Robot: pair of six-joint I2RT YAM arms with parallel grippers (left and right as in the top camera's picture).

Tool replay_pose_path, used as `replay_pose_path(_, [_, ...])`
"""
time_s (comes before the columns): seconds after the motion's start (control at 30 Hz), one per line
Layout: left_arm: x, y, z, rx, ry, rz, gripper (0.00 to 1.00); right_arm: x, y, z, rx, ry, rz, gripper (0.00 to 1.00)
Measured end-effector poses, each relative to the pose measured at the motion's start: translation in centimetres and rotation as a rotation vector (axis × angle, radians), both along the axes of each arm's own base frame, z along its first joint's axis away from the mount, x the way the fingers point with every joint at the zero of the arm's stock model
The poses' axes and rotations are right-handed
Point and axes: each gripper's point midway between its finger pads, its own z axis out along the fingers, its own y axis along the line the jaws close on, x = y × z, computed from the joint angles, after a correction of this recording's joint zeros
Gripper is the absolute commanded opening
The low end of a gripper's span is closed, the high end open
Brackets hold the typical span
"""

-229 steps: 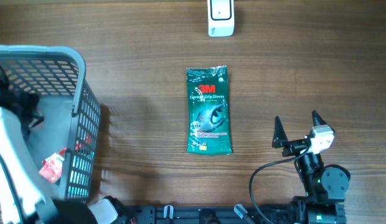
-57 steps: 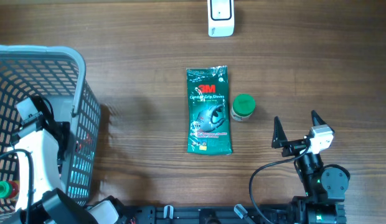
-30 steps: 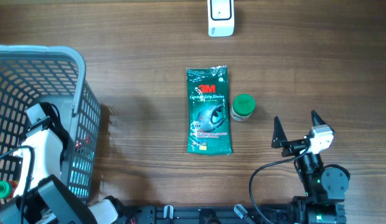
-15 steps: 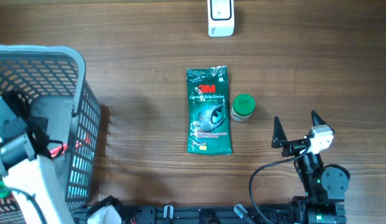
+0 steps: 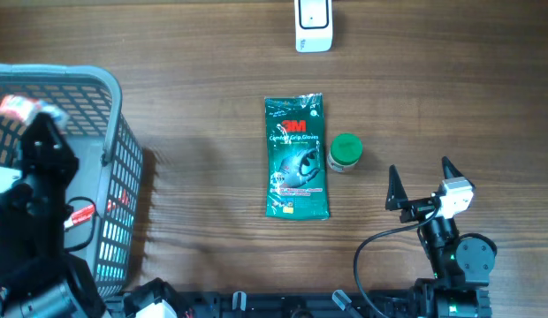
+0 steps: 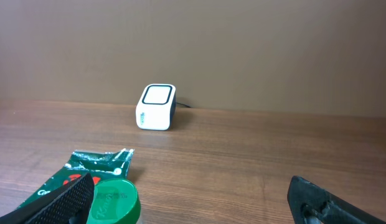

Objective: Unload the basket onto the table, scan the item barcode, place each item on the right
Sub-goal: 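Place the snack pack on the table left of the glove packet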

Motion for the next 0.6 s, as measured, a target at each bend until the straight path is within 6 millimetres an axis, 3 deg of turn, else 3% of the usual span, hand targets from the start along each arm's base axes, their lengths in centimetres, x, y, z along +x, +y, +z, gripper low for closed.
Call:
replay_pose_path(0.03, [0.3, -3.4, 1.1, 0.001, -0.045, -0.168, 0.04, 0.0, 0.0, 0.0, 0.000, 0.000, 0.000, 1.00])
replay_pose_path(0.13, [1.1, -7.1, 0.9, 0.010, -0.038, -0.332, 0.04, 0.0, 0.0, 0.0, 0.000, 0.000, 0.000, 1.00])
replay_pose_path(0.17, [1.6, -11.1, 0.6, 0.030, -0.026, -0.503, 0.04, 0.0, 0.0, 0.0, 0.000, 0.000, 0.000, 1.00])
replay_pose_path(0.27, [2.5, -15.6, -1.0, 0.070, 0.026, -0.681, 0.04, 0.0, 0.0, 0.0, 0.000, 0.000, 0.000, 1.00])
replay_pose_path(0.4, [3.7, -22.3, -6.2, 0.151, 0.202, -0.891, 0.04, 0.0, 0.0, 0.0, 0.000, 0.000, -0.001, 1.00])
replay_pose_path(0.47, [4.0, -24.5, -8.8, 0.198, 0.287, -0.936, 0.04, 0.0, 0.0, 0.0, 0.000, 0.000, -0.001, 1.00])
replay_pose_path(0.53, [4.3, -27.5, -13.2, 0.285, 0.429, -0.980, 0.04, 0.0, 0.0, 0.0, 0.000, 0.001, -0.001, 1.00])
replay_pose_path(0.6, [4.5, -28.7, -16.0, 0.350, 0.517, -0.980, 0.04, 0.0, 0.0, 0.0, 0.000, 0.000, -0.001, 1.00])
